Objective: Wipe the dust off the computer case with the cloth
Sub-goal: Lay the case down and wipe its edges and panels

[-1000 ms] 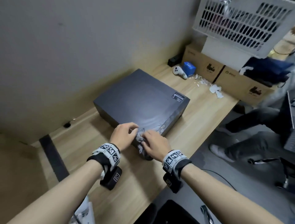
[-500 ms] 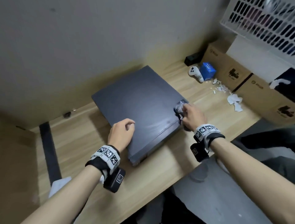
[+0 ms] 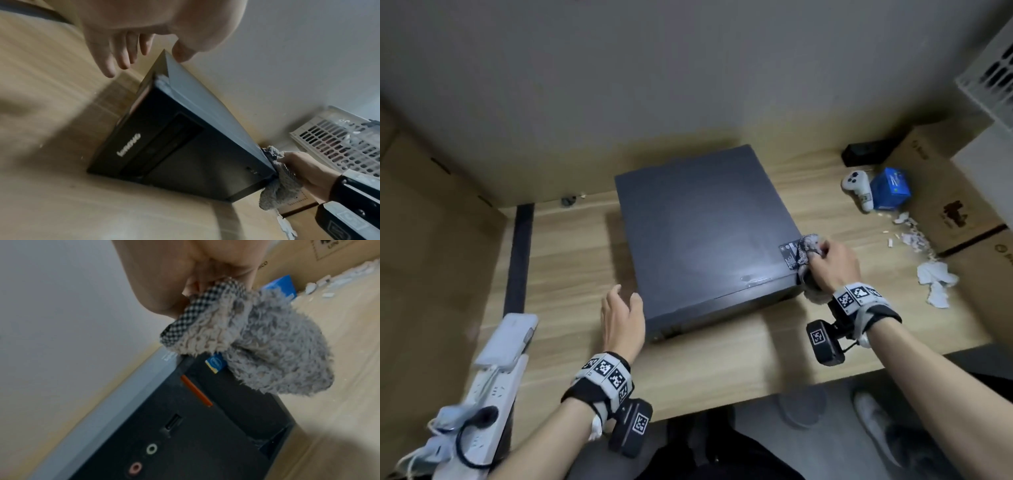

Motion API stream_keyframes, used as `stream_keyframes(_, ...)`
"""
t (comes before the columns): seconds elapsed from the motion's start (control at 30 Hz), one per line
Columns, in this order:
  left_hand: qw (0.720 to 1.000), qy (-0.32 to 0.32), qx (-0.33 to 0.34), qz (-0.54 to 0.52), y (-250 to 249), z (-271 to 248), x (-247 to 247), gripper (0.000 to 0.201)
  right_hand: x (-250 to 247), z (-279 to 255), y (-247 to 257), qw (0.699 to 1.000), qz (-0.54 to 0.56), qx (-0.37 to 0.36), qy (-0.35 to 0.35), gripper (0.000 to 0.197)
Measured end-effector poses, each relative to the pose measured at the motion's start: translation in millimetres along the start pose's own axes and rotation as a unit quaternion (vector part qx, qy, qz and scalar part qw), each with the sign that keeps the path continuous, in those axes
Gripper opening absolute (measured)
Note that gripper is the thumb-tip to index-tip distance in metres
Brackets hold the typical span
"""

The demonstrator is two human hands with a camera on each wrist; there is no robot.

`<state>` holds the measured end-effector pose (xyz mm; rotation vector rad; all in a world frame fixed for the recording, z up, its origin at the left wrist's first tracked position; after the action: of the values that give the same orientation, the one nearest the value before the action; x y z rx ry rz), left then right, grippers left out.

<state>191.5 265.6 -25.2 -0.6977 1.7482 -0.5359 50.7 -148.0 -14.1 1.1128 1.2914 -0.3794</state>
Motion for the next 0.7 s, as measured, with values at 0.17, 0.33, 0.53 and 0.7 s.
stream_keyframes(0.17,0.996,0.034,-0.043,-0.066,5.7,-9.2,8.9,0.057,4.3,-37.8,6.2,0.999,-0.017,-0.035,-0.015,0.007)
stream_keyframes(0.33,0.995,0.029,-0.049,-0.077,13.0,0.7,-8.3,0.055,18.4,-74.3,36.0,0.988,0.007,-0.136,-0.066,0.006)
stream_keyframes(0.53,0.998,0.033,-0.022,-0.048,20.6,0.5,-22.7,0.044,69.6,-137.0,129.3,0.967,0.039,-0.251,-0.005,0.007)
stream_keyframes(0.7,0.998,0.029,-0.006,-0.049,22.6,7.5,-30.8,0.031,111.4,-186.3,203.8,0.938,0.027,-0.331,0.102,0.012)
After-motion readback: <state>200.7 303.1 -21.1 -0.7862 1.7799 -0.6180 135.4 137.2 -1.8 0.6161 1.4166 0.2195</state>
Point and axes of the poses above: each hand's wrist, its own z-axis towards the middle knuckle, its own x-axis out of the palm, y = z × x, the point moved 7 cm from there along z, towards the middle knuckle, and after that the axes turned 5 degrees about -y, right-handed, at the moved point
